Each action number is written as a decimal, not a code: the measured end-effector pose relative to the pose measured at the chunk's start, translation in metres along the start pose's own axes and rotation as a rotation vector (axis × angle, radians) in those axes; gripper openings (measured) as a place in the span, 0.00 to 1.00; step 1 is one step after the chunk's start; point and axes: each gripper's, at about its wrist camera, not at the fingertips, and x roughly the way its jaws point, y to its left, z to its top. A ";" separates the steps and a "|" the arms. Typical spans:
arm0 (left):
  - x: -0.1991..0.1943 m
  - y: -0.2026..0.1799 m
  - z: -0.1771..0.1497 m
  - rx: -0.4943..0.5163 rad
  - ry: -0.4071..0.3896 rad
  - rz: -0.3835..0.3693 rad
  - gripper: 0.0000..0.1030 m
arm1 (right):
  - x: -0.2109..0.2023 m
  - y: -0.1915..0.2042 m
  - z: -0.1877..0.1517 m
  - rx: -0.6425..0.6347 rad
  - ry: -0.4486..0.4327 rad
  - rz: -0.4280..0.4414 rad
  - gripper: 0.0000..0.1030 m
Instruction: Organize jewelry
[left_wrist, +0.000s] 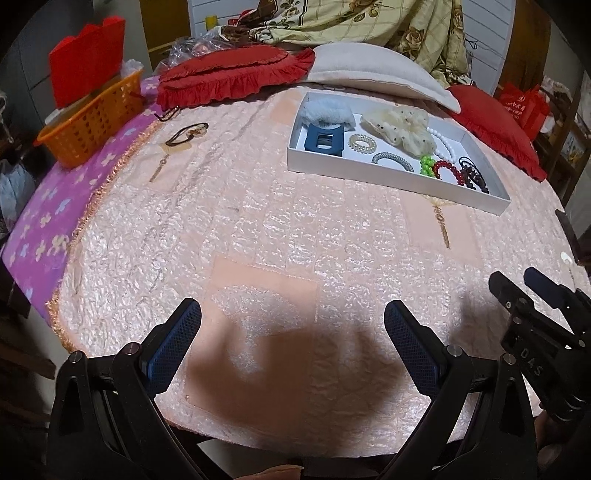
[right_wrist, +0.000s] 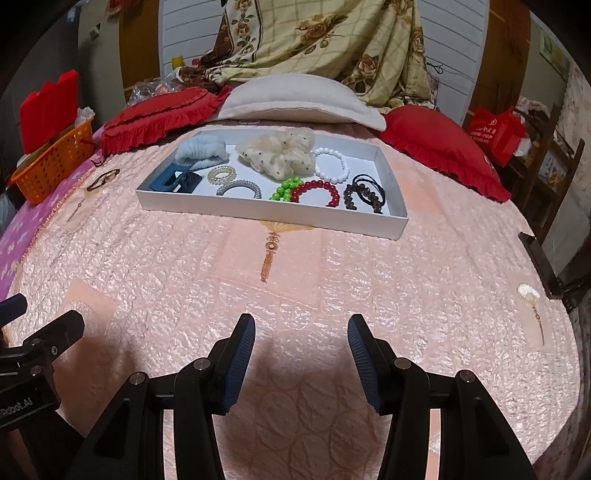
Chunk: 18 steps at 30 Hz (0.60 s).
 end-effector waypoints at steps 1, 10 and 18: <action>0.001 0.003 0.000 -0.008 0.000 -0.002 0.97 | 0.001 0.002 0.002 -0.003 0.009 0.010 0.49; 0.006 0.023 -0.001 -0.052 0.007 0.022 0.97 | 0.002 0.025 0.013 -0.029 0.017 0.006 0.49; 0.002 0.034 0.001 -0.076 -0.023 0.008 0.97 | 0.003 0.035 0.017 -0.074 -0.002 -0.029 0.49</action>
